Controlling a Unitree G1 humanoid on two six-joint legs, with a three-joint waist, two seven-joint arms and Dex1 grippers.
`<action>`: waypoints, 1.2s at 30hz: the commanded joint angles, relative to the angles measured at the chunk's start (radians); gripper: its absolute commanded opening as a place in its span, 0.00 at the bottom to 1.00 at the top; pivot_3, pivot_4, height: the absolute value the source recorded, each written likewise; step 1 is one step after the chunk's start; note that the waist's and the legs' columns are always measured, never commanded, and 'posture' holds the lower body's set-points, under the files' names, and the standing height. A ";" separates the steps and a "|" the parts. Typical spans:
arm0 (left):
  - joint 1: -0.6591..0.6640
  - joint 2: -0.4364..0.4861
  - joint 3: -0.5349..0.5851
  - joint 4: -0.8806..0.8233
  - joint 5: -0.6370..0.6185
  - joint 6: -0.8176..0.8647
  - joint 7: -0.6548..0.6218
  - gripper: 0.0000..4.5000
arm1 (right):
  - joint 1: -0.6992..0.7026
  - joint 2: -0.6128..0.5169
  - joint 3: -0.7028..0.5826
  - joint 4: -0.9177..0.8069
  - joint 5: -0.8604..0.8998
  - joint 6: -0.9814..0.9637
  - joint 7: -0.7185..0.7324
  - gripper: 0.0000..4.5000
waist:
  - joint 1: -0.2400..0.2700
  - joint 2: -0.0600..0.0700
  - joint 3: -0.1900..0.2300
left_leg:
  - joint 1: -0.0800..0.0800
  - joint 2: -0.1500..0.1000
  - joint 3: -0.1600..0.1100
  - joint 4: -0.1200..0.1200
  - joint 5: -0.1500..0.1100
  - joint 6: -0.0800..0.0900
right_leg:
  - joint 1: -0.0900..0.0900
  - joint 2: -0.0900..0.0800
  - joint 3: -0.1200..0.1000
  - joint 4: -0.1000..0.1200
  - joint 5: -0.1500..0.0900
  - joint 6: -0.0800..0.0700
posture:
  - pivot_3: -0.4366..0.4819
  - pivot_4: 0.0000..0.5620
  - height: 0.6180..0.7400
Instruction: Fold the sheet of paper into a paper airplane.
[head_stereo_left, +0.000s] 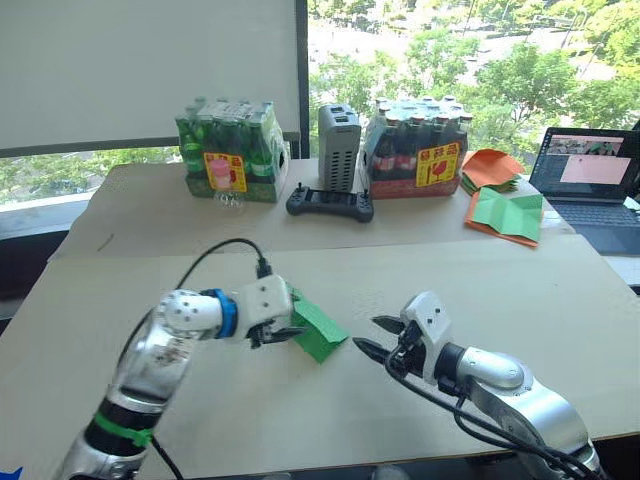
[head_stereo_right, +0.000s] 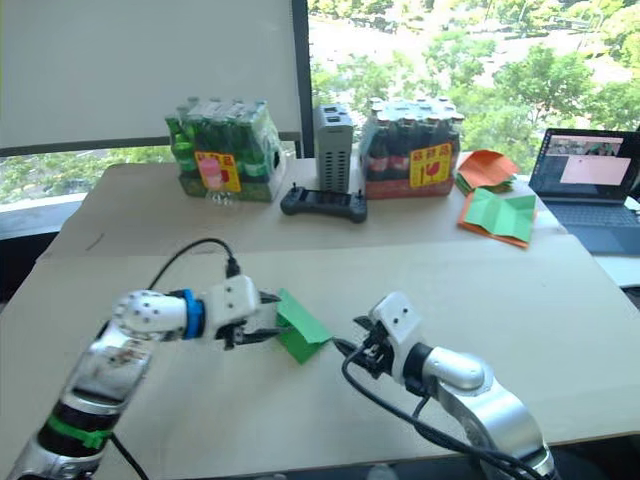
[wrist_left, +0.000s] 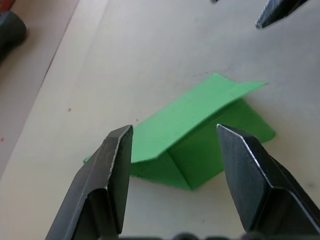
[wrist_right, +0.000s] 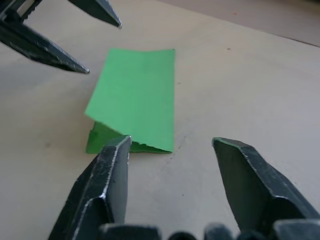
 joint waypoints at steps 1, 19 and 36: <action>0.074 0.079 0.105 0.019 -0.135 0.023 -0.086 0.63 | -0.041 0.010 0.144 -0.011 -0.135 -0.119 -0.010 0.97 | -0.003 0.001 0.000 | 0.001 0.000 0.000 0.000 0.000 0.000 | 0.000 0.000 0.000 0.000 0.000 0.000 | 0.48 0.27 0.96; 0.183 0.059 0.186 0.027 -0.373 0.014 0.067 0.63 | -0.087 0.143 0.254 0.251 -0.478 -0.357 -0.130 0.65 | 0.008 0.001 0.001 | 0.002 -0.001 0.003 0.000 0.000 0.000 | -0.002 0.000 0.001 0.000 0.001 -0.002 | 0.48 0.27 0.96; 0.146 0.059 0.146 0.054 -0.405 0.006 0.114 0.63 | -0.120 0.005 0.205 0.287 -0.416 -0.598 0.129 0.01 | 0.008 0.002 0.001 | 0.002 0.000 0.004 -0.001 0.000 0.000 | -0.002 0.000 0.002 0.000 0.001 -0.002 | 0.48 0.27 0.96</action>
